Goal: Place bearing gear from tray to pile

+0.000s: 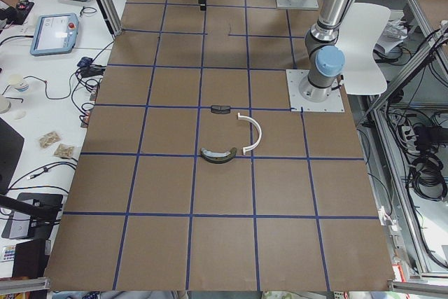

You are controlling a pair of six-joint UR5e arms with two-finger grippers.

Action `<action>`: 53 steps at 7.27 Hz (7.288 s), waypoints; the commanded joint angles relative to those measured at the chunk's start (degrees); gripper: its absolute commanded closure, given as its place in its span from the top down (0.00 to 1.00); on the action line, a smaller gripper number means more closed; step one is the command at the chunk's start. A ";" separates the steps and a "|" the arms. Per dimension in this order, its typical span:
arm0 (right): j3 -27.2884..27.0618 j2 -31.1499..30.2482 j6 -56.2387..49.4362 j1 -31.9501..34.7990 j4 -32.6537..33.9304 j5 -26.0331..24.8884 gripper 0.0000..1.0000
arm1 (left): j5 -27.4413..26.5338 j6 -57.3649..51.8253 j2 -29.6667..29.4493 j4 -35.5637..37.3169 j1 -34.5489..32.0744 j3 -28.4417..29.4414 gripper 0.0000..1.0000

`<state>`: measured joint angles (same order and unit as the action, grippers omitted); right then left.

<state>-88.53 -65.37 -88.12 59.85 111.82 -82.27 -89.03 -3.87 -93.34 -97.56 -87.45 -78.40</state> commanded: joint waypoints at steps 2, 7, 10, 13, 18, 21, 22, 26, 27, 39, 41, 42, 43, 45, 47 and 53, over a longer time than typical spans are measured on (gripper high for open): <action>0.46 0.42 35.14 20.17 4.10 0.01 0.00 | 0.00 0.00 0.00 0.00 0.00 0.00 1.00; -1.03 7.96 86.96 47.41 16.13 -0.69 0.00 | 0.00 0.00 0.00 0.00 0.00 0.00 1.00; -3.75 8.24 91.37 50.81 16.59 -1.04 0.21 | 0.00 -0.09 0.00 -0.09 0.00 0.00 1.00; -3.68 7.37 89.54 48.10 15.71 -6.83 1.00 | 0.00 0.00 0.00 0.00 0.09 0.00 1.00; -3.67 -2.91 59.39 19.50 6.67 -7.20 1.00 | 0.00 -0.09 0.00 0.00 0.00 0.00 1.00; -3.76 -2.58 23.83 -2.38 6.57 -7.20 1.00 | 0.00 0.96 -2.44 0.09 -0.17 0.00 1.00; -3.67 -0.22 12.13 -9.85 7.09 -6.33 1.00 | 1.04 4.62 -4.11 2.44 -1.05 0.35 1.00; -2.88 9.11 -9.78 -26.95 17.09 -6.14 1.00 | 1.41 23.95 -13.95 33.25 -17.02 -12.62 1.00; -2.71 10.07 -9.70 -27.50 17.29 -6.06 0.96 | 1.49 24.17 -16.76 34.88 -19.57 -14.31 1.00; -1.82 7.57 -4.81 -26.72 18.36 -5.79 0.00 | 0.70 26.37 -31.20 43.07 -23.29 -14.59 0.59; -2.09 -0.95 3.34 -20.95 6.81 -5.35 0.00 | 0.79 25.50 -31.38 43.07 -23.29 -14.32 0.15; -2.35 -5.34 10.53 -16.48 0.22 -5.27 0.00 | 0.79 24.97 -31.29 43.07 -23.29 -14.41 0.00; -2.53 -8.69 18.43 -10.86 -4.37 -5.18 0.00 | 0.70 25.05 -31.20 42.98 -23.29 -14.59 0.00; -3.58 -9.78 34.61 2.31 -5.47 -4.91 0.00 | 0.97 24.27 -28.75 40.45 -20.24 -13.36 0.00; -4.28 -9.17 49.82 12.88 -4.68 -5.09 0.00 | 0.44 12.46 -22.88 32.21 -13.48 -13.71 0.00; -5.43 4.17 97.49 48.83 13.32 -5.44 0.00 | -6.77 -28.91 -10.03 30.58 21.02 -27.50 0.00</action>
<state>-93.85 -64.14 2.31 102.62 122.38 -87.37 -96.00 -21.98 -104.58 -68.22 -75.16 -103.21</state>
